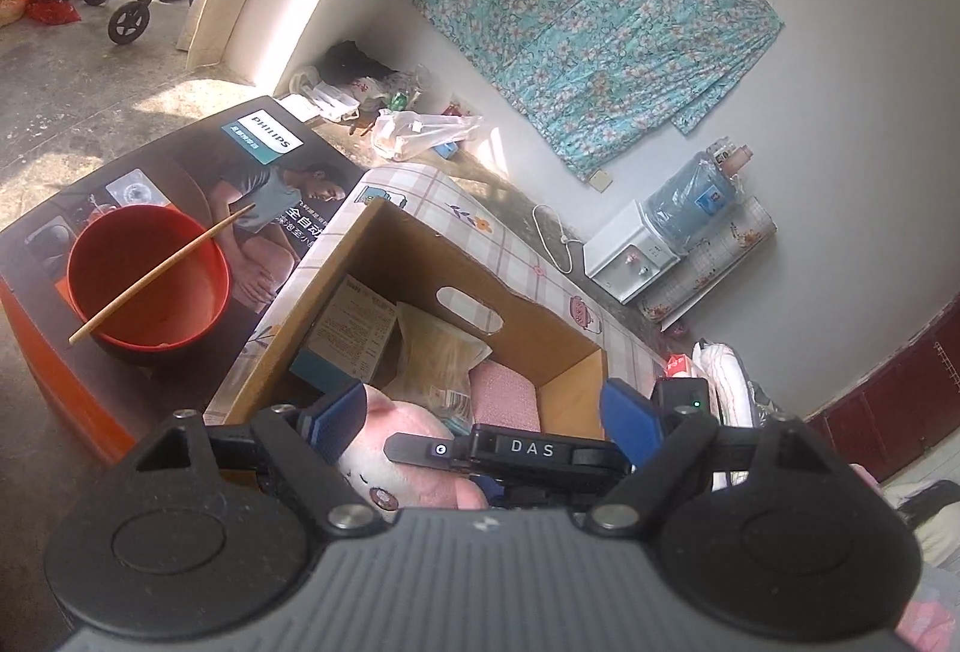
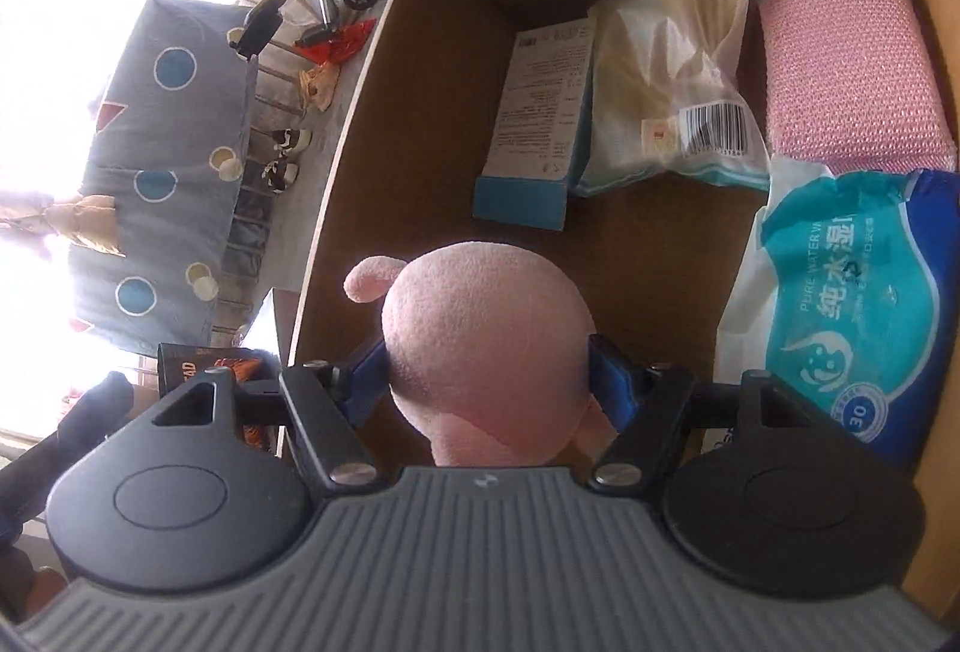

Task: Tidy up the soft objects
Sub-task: 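Lift the pink plush doll with the right gripper and carry it over the box, then lower the pink doll into the box and open the right gripper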

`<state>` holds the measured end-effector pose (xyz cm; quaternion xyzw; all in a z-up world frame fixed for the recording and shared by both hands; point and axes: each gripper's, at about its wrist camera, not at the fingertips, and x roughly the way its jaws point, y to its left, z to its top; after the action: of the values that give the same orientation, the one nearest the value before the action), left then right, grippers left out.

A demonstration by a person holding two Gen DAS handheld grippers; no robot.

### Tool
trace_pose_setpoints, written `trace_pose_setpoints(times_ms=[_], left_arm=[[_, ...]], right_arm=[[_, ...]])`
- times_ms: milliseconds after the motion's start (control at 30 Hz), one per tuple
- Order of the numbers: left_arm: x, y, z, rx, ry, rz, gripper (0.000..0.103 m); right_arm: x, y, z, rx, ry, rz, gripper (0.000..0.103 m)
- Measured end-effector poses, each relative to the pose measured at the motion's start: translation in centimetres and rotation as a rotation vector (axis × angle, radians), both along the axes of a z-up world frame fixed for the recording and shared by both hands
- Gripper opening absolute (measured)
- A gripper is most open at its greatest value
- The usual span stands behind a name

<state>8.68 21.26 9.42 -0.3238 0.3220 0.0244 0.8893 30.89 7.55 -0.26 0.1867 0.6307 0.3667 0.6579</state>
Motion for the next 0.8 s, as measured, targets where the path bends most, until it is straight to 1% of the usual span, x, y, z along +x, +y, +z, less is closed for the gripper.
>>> trace_pose_setpoints(times_ms=[100, 200, 333, 467, 633, 667, 800], left_arm=[[0.3, 0.2, -0.6, 0.007, 0.011, -0.011, 0.085], [0.7, 0.1, -1.0, 0.011, 0.022, -0.02, 0.085], [1.2, -0.2, -1.8, 0.019, 0.051, -0.039, 0.085], [1.7, -0.6, -2.4, 0.047, 0.075, -0.067, 0.085], [2.4, -1.6, -3.0, 0.092, 0.109, -0.103, 0.087], [2.6, -1.7, -3.2, 0.095, 0.116, -0.112, 0.087], [3.2, -2.7, -3.5, 0.105, 0.128, -0.15, 0.089]], right_arm=[[0.1, 1.5, -1.8, -0.047, 0.003, 0.006, 0.073], [0.5, 2.5, -2.1, -0.072, -0.029, 0.003, 0.074], [1.0, 2.8, -0.5, -0.148, -0.151, -0.014, 0.074], [1.6, 2.1, 0.7, -0.187, -0.226, -0.043, 0.074], [1.4, 0.2, 2.6, -0.179, -0.301, -0.079, 0.074], [0.9, -1.6, 3.4, -0.176, -0.323, -0.088, 0.074], [-0.5, -4.3, 5.3, -0.171, -0.412, -0.117, 0.074]])
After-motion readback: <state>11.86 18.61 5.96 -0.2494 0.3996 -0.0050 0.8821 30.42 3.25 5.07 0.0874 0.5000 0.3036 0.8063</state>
